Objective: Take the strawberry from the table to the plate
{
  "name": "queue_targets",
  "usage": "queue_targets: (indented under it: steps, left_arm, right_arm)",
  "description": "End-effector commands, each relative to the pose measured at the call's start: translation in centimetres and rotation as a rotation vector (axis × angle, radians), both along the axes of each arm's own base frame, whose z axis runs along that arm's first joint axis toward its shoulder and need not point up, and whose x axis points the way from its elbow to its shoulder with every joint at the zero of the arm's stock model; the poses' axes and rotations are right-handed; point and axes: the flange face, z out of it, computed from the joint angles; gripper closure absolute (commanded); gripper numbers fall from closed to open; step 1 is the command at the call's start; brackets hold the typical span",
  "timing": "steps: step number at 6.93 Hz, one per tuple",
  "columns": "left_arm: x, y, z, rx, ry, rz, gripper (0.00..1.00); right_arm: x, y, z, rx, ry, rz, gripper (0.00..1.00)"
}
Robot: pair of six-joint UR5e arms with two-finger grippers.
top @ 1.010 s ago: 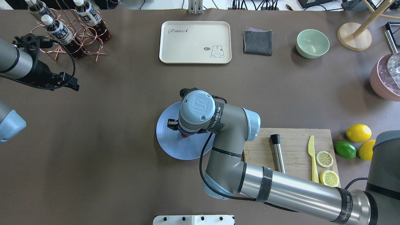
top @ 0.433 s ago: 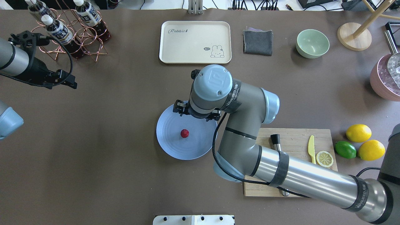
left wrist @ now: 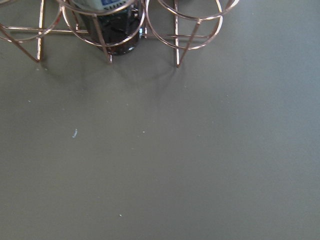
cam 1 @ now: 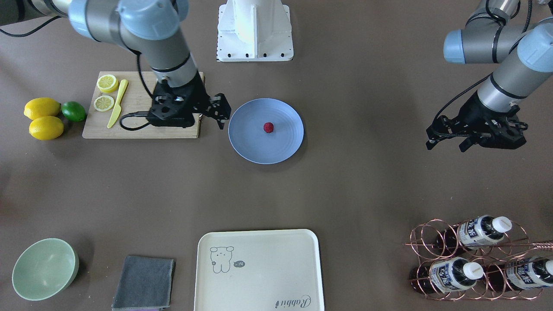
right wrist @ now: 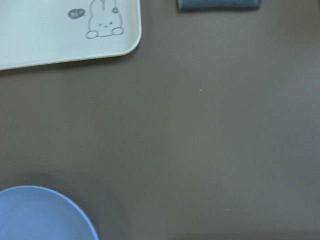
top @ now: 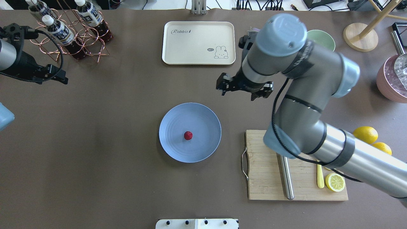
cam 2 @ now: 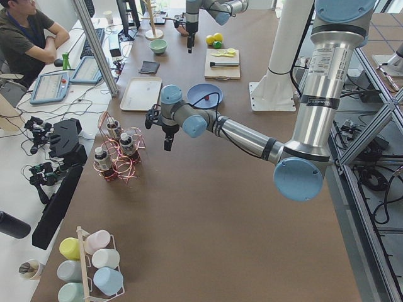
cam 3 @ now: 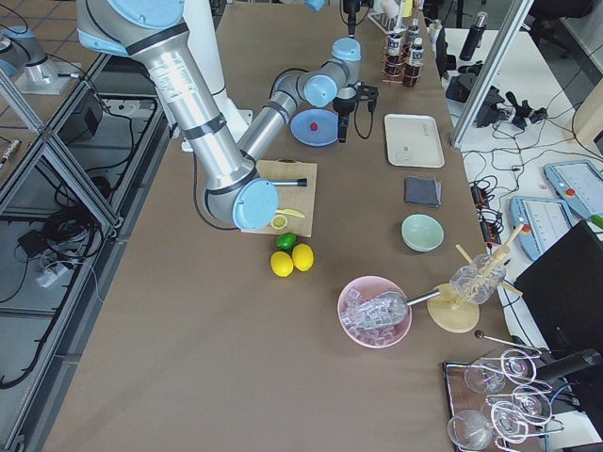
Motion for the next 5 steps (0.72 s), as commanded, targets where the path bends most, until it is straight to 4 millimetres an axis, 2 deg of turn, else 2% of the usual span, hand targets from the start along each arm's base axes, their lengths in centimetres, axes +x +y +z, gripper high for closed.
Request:
queue_targets:
  steps: [1,2,3,4,5]
  left_arm:
    - [-9.9,0.1,4.4,0.062,-0.05,0.058,0.03]
    - [-14.2,1.0,7.6,0.099,-0.084,0.075,0.03]
    - [-17.3,1.4,9.9,0.116,-0.072,0.092,0.03]
    - [-20.0,2.1,12.4,0.124,-0.068,0.104,0.03]
    - [-21.0,2.4,13.1,0.112,-0.071,0.097,0.03]
  right_arm:
    - [13.7,-3.8,10.2,0.074,0.032,-0.113,0.0]
    - [19.3,-4.8,15.7,0.104,0.077,-0.144,0.0]
    - [24.4,-6.2,21.7,0.119,0.092,-0.2,0.0]
    - [30.2,-7.5,27.2,0.138,0.062,-0.245,0.0]
    - [34.4,-7.7,30.7,0.157,0.067,-0.261,0.0]
